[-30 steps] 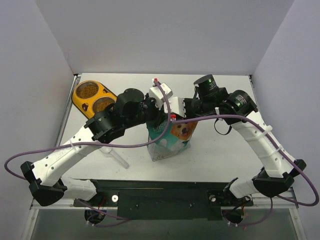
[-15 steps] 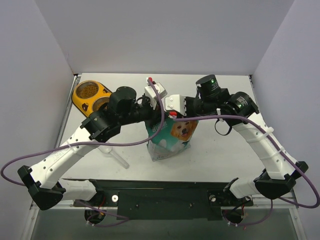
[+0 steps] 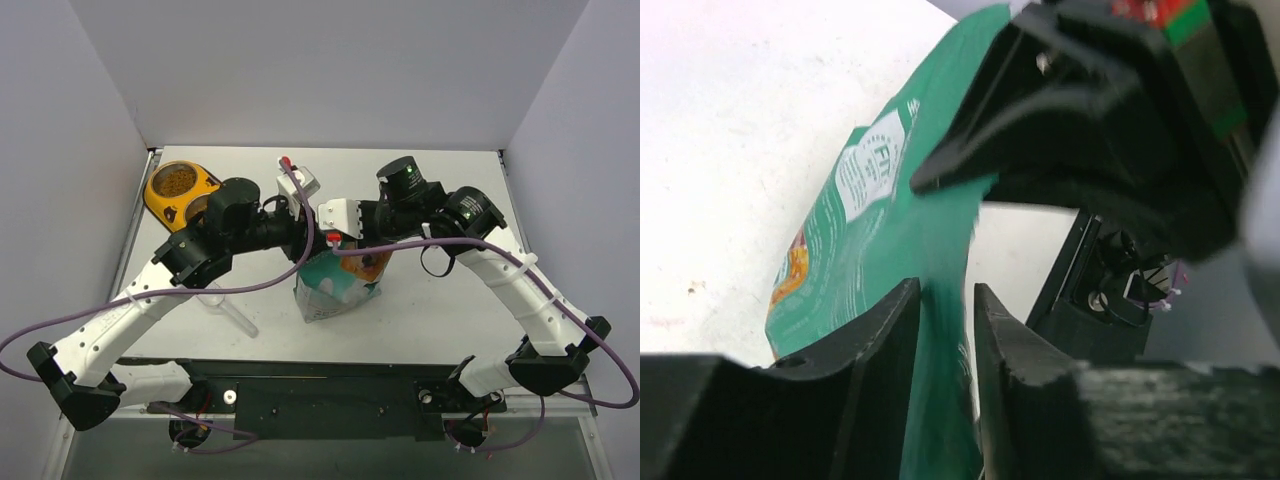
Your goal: Serve the pet food
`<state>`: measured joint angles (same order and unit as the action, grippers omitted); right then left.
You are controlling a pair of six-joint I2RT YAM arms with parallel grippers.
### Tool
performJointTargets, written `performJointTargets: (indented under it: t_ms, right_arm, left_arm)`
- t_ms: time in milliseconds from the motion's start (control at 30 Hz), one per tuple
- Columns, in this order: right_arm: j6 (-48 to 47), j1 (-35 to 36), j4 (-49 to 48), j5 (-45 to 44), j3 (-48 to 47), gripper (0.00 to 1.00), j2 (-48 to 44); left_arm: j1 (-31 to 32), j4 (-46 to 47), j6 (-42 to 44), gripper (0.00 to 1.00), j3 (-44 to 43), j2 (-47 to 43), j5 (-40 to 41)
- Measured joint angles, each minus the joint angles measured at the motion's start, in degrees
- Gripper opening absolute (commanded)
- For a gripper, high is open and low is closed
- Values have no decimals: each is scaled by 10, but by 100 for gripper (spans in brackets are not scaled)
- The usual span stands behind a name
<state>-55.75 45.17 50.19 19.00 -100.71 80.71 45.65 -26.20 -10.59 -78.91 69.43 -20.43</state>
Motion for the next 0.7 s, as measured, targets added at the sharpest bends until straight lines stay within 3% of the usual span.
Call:
performJointTargets:
  t_ms: [67,167,233,267,333,533,700]
  right_arm:
    - [0,-10,0,2,0,0,0]
    - [2,-25,0,10,0,0,0]
    - [2,-27,0,14,0,0,0]
    - [3,-27,1,15,0,0,0]
    - [5,-28,2,16,0,0,0]
    - [85,-20,-18,-17,5,0,0]
    - [278,9,-85,-135,29,0,1]
  left_arm:
    - [0,-6,-3,46,10,-16,8]
    - [-1,-12,-6,42,27,-39,23]
    - [-1,-19,-5,26,31,-48,33]
    - [-1,-21,-1,12,32,-49,40]
    - [-2,-23,0,0,32,-48,49]
    - [-7,-21,-3,0,31,-47,52]
    - [-24,-9,-60,0,37,-48,48]
